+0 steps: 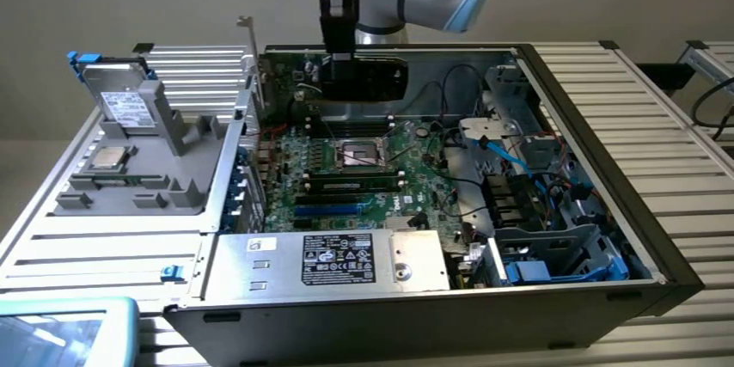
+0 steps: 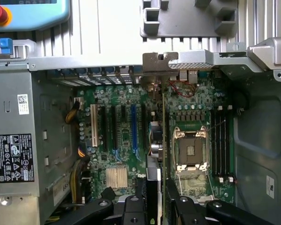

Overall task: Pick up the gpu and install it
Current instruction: 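Pick up the gpu and move the gpu toward the slot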

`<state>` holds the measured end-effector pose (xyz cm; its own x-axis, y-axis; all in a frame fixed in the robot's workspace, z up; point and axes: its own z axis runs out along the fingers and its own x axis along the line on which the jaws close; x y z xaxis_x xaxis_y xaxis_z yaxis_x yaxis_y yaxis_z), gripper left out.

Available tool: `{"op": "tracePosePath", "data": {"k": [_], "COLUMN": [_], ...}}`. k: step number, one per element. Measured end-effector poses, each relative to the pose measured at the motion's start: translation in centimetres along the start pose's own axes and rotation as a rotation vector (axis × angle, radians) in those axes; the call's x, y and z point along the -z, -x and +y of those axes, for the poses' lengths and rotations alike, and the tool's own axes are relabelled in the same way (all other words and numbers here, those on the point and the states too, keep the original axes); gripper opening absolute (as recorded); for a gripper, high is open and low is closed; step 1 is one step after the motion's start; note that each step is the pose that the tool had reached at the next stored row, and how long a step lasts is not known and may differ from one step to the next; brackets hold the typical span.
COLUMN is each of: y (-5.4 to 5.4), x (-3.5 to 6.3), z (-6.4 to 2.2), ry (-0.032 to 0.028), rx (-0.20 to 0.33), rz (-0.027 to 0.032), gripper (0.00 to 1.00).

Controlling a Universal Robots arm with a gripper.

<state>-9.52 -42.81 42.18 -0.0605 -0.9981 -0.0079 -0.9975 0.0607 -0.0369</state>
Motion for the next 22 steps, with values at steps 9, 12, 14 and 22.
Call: {"op": "tracePosePath", "data": {"k": [9, 12, 14, 22], "y": [0.00, 0.00, 0.00, 0.00], "x": [0.00, 0.00, 0.00, 0.00], "z": [0.00, 0.00, 0.00, 0.00], "ry": [0.0047, 0.0061, 0.0072, 0.0113], "rx": [0.000, 0.000, 0.000, 0.000], "rz": [0.0003, 0.0004, 0.0004, 0.0007], "gripper": [0.27, 0.27, 0.27, 0.27]}}
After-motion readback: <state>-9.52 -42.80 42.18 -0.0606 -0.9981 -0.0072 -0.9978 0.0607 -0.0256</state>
